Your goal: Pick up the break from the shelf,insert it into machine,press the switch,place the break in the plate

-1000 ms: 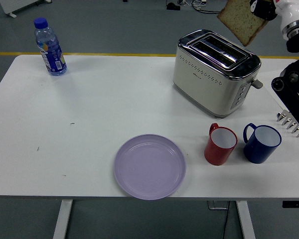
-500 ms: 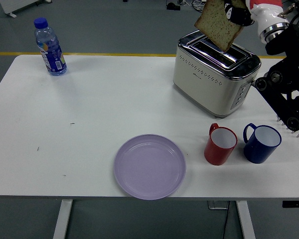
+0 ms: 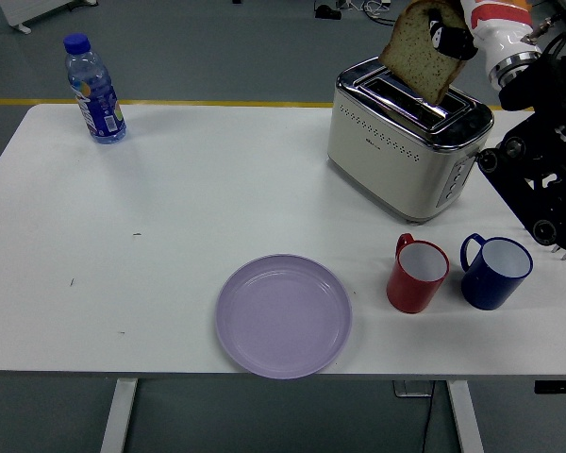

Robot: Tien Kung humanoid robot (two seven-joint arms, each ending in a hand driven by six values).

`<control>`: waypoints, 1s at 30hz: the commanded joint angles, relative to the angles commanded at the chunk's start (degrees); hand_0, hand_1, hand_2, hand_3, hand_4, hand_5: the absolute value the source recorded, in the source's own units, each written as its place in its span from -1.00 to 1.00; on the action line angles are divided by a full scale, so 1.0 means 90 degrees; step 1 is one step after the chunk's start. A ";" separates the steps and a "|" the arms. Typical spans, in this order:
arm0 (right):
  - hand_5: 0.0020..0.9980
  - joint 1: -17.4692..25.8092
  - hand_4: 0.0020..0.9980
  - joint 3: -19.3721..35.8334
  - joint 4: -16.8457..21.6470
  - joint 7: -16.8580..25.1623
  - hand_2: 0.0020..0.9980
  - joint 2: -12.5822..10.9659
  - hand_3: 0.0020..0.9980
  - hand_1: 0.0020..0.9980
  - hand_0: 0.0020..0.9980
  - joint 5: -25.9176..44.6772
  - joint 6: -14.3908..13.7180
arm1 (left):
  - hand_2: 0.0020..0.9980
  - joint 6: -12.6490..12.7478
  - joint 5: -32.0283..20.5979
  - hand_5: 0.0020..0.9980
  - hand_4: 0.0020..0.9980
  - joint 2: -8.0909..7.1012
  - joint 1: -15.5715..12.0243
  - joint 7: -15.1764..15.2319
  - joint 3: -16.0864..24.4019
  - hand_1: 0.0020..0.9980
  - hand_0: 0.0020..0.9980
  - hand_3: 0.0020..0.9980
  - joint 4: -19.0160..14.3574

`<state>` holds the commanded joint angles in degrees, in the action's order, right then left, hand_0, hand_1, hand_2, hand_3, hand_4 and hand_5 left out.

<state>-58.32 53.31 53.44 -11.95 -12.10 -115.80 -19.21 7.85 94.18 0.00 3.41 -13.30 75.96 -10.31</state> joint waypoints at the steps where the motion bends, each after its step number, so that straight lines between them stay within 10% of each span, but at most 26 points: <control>1: -1.00 -0.0005 0.00 0.0003 -0.0053 0.0016 -0.37 0.0013 -0.09 -0.61 -0.85 -0.0005 -0.0013 | -0.13 0.0000 0.0013 0.86 -0.36 0.0000 -0.0001 -0.0002 0.0006 -0.07 0.23 0.13 0.0000; 30: -1.00 0.0031 0.06 0.0008 -0.0282 -0.0028 -0.37 0.0173 -0.09 -0.61 -0.83 -0.0131 -0.0063 | -0.13 -0.0003 0.0084 0.86 -0.36 0.0000 0.0019 -0.0009 0.0036 -0.07 0.23 0.12 0.0000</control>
<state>-58.03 53.38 50.90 -12.20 -10.55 -116.98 -19.77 7.82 94.93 0.00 3.58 -13.38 76.28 -10.31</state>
